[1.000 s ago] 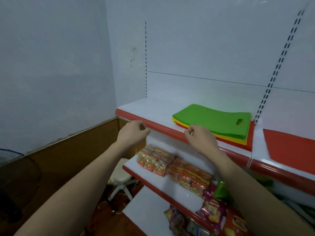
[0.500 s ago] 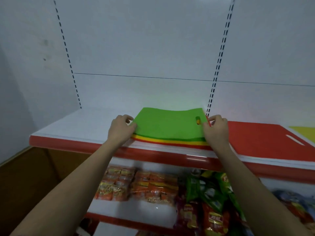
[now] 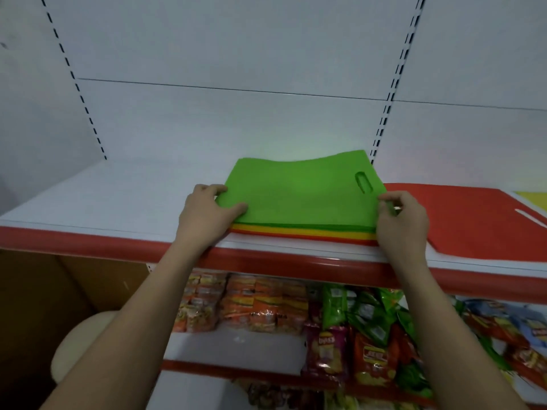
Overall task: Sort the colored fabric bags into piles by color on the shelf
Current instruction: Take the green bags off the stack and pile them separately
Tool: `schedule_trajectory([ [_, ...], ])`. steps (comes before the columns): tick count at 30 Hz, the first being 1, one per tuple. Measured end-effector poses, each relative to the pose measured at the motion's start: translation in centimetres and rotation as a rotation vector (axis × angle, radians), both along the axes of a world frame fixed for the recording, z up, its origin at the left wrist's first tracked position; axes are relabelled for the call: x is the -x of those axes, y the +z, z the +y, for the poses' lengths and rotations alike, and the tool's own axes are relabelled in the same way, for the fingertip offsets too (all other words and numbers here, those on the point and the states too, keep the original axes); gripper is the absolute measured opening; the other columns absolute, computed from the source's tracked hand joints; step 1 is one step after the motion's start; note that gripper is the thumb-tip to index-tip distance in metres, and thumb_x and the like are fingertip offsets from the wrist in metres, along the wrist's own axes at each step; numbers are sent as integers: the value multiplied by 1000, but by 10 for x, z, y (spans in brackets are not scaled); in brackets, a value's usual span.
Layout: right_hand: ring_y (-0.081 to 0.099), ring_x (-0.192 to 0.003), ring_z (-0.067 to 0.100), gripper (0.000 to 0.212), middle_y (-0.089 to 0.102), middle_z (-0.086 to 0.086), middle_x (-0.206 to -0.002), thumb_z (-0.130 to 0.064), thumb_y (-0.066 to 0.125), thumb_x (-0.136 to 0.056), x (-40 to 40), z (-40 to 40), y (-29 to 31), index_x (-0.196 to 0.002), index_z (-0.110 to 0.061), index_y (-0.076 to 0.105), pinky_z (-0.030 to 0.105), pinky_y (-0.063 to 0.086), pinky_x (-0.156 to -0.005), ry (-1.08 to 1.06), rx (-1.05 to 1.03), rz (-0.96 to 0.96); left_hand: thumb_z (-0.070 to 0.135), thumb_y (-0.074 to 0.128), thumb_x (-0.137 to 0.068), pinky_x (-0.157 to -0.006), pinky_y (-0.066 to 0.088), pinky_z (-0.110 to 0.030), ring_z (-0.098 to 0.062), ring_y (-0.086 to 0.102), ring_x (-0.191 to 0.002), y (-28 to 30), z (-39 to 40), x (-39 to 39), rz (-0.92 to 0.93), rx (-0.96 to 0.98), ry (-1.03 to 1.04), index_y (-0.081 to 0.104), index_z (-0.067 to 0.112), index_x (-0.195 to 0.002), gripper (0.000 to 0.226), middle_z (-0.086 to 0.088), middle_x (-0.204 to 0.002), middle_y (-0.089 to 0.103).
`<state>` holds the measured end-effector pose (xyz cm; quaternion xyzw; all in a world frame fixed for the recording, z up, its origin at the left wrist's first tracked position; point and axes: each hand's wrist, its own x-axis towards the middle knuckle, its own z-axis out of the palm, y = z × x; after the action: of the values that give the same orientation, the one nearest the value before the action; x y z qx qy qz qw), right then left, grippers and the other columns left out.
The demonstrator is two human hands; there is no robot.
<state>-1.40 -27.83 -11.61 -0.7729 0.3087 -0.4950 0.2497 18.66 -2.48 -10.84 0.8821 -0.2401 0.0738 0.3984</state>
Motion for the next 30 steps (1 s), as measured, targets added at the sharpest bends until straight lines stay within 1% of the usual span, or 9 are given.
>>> schedule_trajectory([
  [4,55,-99,34,29,61,17,-107,7,47,-89,-1,4,-1,-107,-6,66,36,38,-82,-23,101,35,55,73,-77,-93,41,-36,-23,44,-124,1,-1,2,-25,-22,21,62,20,-119,55,-4,-129,46],
  [7,52,-101,32,34,58,17,-108,10,45,-90,-3,3,0,-112,-5,66,32,35,-83,2,99,63,50,76,-76,-90,39,-33,-23,43,-122,2,-1,1,13,-1,21,63,22,-94,36,0,-117,45],
  [10,51,-102,35,34,59,18,-108,10,46,-90,-3,3,-1,-111,-6,68,32,35,-85,-1,127,62,46,78,-75,-98,42,-38,-26,45,-122,2,-2,-2,50,38,-5,62,24,-78,28,-1,-114,45],
  [14,50,-101,37,32,62,20,-106,9,48,-89,-2,9,1,-107,-4,71,28,30,-82,-31,157,63,49,76,-77,-103,36,-39,-29,37,-128,5,-1,1,36,-13,27,64,14,-106,47,-9,-130,43],
  [20,51,-100,36,32,68,13,-106,7,50,-88,-5,17,12,-102,-10,73,29,26,-77,-100,146,188,54,76,-75,-104,37,-41,-33,35,-130,26,1,-4,182,-154,9,69,12,-101,50,-11,-124,54],
  [23,53,-97,37,35,70,13,-103,9,51,-83,-7,32,30,-98,-12,75,32,30,-79,-110,170,236,46,72,-79,-102,35,-40,-33,35,-128,49,6,3,48,-289,50,67,16,-111,44,-11,-126,48],
  [25,56,-94,37,35,69,15,-102,9,49,-83,-4,46,47,-98,-11,75,35,41,-83,-93,128,193,34,70,-82,-94,41,-37,-33,45,-119,60,13,3,33,-207,7,64,15,-103,28,-12,-116,55],
  [27,57,-82,31,36,66,17,-100,8,46,-84,5,59,67,-97,-12,74,35,46,-74,-59,-13,144,18,69,-85,-79,46,-35,-31,56,-99,67,22,0,166,45,-121,55,12,-89,16,-14,-100,60],
  [30,48,-60,25,45,62,17,-81,16,35,-82,27,82,90,-100,-7,70,31,36,-55,57,-261,60,-3,64,-89,-72,55,-37,-25,63,-81,75,35,4,426,348,-327,50,10,-104,24,-20,-107,63],
])
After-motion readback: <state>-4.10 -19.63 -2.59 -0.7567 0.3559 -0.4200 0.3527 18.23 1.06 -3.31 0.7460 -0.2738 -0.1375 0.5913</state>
